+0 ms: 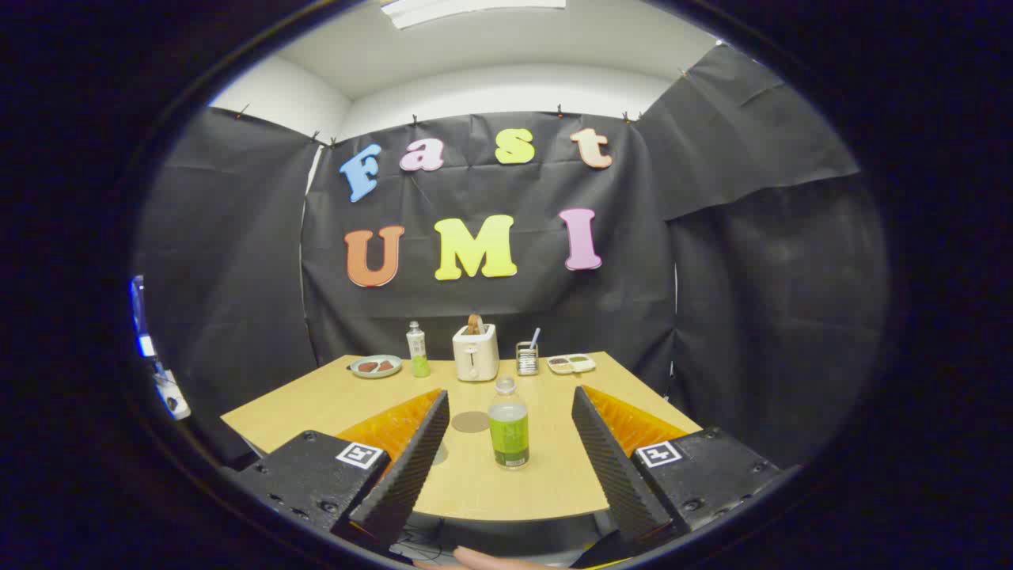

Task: Take the bottle from table, then pour the juice into the cup, finally place the bottle on the coaster

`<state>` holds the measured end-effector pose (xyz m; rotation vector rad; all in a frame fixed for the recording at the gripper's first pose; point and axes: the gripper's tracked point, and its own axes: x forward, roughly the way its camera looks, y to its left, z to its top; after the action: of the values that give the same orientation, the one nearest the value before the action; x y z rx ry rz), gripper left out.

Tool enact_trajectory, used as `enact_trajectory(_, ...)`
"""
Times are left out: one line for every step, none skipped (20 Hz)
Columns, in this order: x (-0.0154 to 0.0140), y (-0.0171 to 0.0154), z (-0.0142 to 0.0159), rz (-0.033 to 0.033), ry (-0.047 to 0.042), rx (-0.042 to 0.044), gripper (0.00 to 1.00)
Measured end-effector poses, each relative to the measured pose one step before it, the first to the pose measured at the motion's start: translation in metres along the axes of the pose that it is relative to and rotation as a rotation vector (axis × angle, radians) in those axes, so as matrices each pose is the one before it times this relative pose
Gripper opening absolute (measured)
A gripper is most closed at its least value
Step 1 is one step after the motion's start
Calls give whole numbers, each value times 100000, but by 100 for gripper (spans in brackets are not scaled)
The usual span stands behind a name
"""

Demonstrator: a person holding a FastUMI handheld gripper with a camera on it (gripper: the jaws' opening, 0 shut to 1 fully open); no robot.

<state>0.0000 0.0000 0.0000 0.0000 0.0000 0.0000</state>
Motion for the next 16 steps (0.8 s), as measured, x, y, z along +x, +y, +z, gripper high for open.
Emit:
enact_trajectory(-191, 181, 252, 143, -1258, -1518, 100)
enact_trajectory(-153, 177, 130, 206, -1221, -897, 100)
enact_trajectory(-34, 66, 57, 65, -482, 4, 100)
enact_trajectory(73, 0, -129, 241, -53, 555, 100)
enact_trajectory(26, -18, -26, 45, 132, 636, 100)
enact_trajectory(23, -120, -14, -78, 59, 887, 100)
enact_trajectory(105, 41, -114, 347, 245, 1145, 100)
enact_trajectory(52, 16, -31, 362, 415, 816, 100)
enact_trajectory(70, -70, -19, 63, 290, 459, 100)
enact_trajectory(58, -6, -84, -15, 296, -12, 100)
enact_trajectory(4, -27, 10, -186, 65, -436, 100)
enact_trajectory(8, -4, -15, -341, -210, -874, 100)
enact_trajectory(-3, -130, -95, -490, -152, -891, 100)
enact_trajectory(49, -112, 12, -315, -330, -420, 100)
enact_trajectory(158, 135, -103, 318, -374, -217, 100)
enact_trajectory(160, 15, -55, 329, -341, 9, 100)
